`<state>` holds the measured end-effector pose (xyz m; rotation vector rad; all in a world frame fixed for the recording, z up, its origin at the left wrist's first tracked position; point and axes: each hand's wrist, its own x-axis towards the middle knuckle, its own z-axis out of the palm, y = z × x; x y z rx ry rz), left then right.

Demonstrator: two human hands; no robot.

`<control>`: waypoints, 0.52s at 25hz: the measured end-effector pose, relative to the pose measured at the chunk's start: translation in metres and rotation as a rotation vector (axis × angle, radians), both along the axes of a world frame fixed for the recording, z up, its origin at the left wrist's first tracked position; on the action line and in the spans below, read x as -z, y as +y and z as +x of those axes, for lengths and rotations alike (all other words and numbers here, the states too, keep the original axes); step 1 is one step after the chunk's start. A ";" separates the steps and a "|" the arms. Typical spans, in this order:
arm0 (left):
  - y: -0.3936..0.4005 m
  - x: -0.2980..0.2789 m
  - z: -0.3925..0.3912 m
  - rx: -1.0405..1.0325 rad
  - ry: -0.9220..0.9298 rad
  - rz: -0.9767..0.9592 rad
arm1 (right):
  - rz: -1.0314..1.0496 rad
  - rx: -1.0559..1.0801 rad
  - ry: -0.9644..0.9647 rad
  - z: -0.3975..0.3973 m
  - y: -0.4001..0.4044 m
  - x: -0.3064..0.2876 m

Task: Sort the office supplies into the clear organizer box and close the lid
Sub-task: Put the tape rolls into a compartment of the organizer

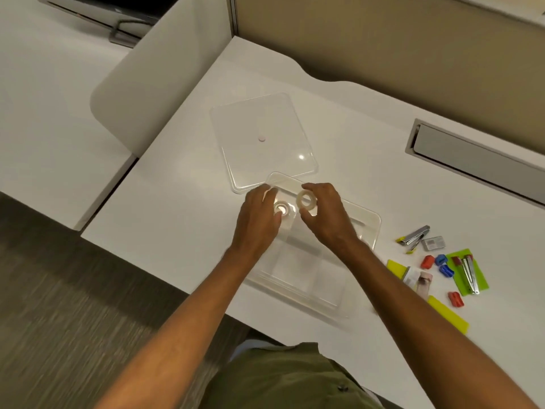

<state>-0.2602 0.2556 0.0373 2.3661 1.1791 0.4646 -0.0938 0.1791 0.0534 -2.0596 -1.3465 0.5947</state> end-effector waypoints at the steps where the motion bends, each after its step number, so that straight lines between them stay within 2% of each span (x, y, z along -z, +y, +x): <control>1: -0.002 0.002 -0.008 -0.037 -0.028 -0.054 | -0.023 -0.020 -0.010 -0.005 0.009 0.002; 5: -0.002 0.018 -0.027 -0.155 -0.039 -0.307 | -0.115 -0.174 -0.151 -0.023 0.035 0.009; 10: 0.002 0.029 -0.034 -0.171 -0.097 -0.414 | -0.306 -0.367 -0.435 -0.031 0.054 0.019; 13: 0.002 0.033 -0.036 -0.176 -0.120 -0.431 | -0.354 -0.390 -0.508 -0.033 0.059 0.024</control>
